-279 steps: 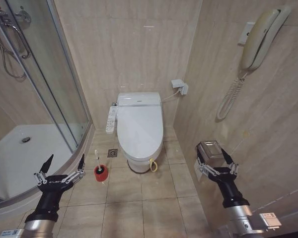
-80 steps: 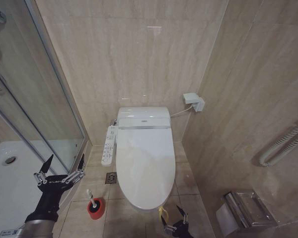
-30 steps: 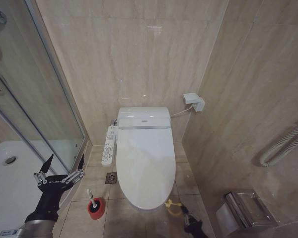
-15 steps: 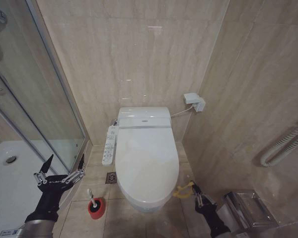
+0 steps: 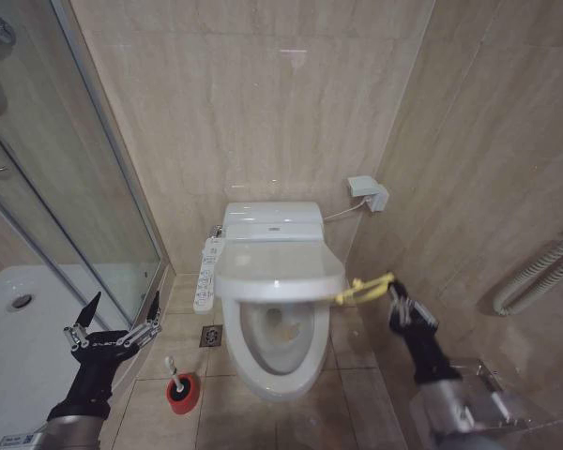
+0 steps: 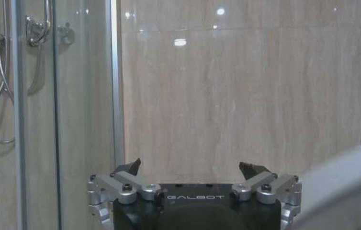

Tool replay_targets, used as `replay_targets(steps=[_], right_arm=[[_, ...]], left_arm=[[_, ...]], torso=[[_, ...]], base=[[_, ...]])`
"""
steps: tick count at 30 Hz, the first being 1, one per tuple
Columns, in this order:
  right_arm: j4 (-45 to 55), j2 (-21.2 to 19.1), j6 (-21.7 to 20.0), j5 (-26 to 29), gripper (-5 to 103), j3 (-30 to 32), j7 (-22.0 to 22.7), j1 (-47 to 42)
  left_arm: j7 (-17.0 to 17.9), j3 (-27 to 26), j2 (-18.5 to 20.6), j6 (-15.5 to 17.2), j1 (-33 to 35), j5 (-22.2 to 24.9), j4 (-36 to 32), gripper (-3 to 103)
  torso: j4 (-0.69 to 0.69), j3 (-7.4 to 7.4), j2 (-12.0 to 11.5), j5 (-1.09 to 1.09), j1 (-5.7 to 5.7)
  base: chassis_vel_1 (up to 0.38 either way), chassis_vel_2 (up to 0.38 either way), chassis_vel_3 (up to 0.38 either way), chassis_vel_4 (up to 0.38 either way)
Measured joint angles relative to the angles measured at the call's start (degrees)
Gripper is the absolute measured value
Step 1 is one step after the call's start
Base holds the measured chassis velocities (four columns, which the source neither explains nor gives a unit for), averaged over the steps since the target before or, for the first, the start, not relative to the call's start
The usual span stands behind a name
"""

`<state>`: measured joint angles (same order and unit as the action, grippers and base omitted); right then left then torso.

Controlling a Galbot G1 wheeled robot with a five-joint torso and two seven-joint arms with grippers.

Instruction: Open the toilet lid, clean the toilet bowl with a toilet brush, close the toilet lid, and flush.

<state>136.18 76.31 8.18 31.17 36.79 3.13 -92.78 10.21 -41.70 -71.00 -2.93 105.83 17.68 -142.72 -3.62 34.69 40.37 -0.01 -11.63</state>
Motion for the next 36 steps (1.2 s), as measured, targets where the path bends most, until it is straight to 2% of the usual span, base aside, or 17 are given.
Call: replay_targets(steps=[7, 9, 17, 25, 36], right_arm=[[-1.9, 1.4, -0.9, 0.5, 1, 2.3, 1.1, 7.8], [-2.6, 1.5, -1.2, 2.5, 1, 3.0, 2.0, 10.0], [-5.5, 2.2, -2.4, 5.7, 1, 2.3, 4.1, 17.8], [-10.4, 2.1, -2.2, 5.6, 1, -0.7, 2.5, 23.2], [-17.6, 0.9, -1.7, 5.0, 1, -3.0, 0.9, 32.9]], left_arm=[[0.0, 0.0, 0.0, 0.0, 0.0, 0.0, 0.0, 100], [0.0, 0.0, 0.0, 0.0, 0.0, 0.0, 0.0, 100], [0.0, 0.0, 0.0, 0.0, 0.0, 0.0, 0.0, 100], [0.0, 0.0, 0.0, 0.0, 0.0, 0.0, 0.0, 100], [0.0, 0.0, 0.0, 0.0, 0.0, 0.0, 0.0, 100]], torso=[[0.0, 0.0, 0.0, 0.01, 0.0], [-0.06, -0.01, 0.0, -0.01, 0.0], [-0.03, 0.0, 0.0, 0.01, 0.0], [-0.09, -0.01, 0.0, 0.01, 0.0], [-0.06, 0.0, 0.0, 0.01, 0.0]], base=[[0.0, 0.0, 0.0, 0.0], [0.0, 0.0, 0.0, 0.0], [0.0, 0.0, 0.0, 0.0], [0.0, 0.0, 0.0, 0.0], [0.0, 0.0, 0.0, 0.0]])
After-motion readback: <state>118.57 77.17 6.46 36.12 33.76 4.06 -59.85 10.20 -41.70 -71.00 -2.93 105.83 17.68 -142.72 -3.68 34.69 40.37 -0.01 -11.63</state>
